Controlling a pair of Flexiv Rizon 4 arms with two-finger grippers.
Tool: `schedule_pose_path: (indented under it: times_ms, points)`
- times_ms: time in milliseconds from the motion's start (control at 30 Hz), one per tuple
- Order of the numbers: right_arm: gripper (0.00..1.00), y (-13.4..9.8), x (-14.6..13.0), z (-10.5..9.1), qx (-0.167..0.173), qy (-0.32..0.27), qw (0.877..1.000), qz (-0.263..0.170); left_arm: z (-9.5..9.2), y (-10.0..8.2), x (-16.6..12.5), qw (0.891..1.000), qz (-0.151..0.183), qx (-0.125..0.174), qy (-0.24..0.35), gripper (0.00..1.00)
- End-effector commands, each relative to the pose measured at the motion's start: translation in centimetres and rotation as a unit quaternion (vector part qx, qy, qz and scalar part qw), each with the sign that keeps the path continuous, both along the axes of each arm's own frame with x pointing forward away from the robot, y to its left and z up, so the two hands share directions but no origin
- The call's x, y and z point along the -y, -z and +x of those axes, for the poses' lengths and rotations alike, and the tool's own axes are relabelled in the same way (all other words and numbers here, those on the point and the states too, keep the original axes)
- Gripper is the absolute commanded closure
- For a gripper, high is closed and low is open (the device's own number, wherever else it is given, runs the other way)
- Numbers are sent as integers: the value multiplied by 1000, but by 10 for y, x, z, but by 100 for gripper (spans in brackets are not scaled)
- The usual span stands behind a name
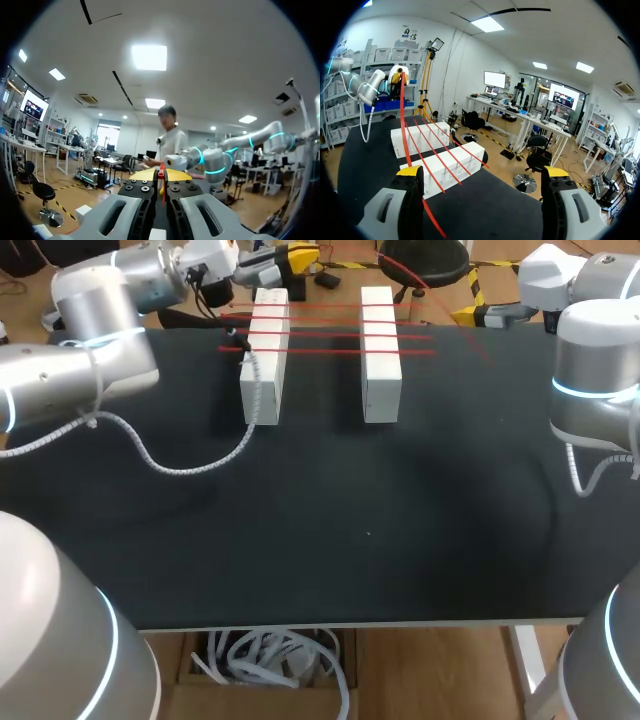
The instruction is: Grab the tape and strap the tape.
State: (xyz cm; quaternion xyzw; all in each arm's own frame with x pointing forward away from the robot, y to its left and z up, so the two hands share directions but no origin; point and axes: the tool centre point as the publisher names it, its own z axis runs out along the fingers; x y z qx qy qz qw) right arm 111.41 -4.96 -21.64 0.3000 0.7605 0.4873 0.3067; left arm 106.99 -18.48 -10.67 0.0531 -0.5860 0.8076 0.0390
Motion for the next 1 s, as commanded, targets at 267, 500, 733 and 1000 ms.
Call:
schedule_pose_path:
  times_ms: [267,500,733,1000]
  points:
    - [0,0,0,0,0,0,1000,0,5,3,8,1000,2,-2,9,100]
    - [0,0,0,0,0,0,1000,0,6,9,10,1000,-5,-6,6,100]
    - [0,0,0,0,0,0,1000,0,6,14,10,1000,-22,-1,3,100]
    - [0,0,0,0,0,0,1000,0,3,28,2,1000,-19,3,-12,100]
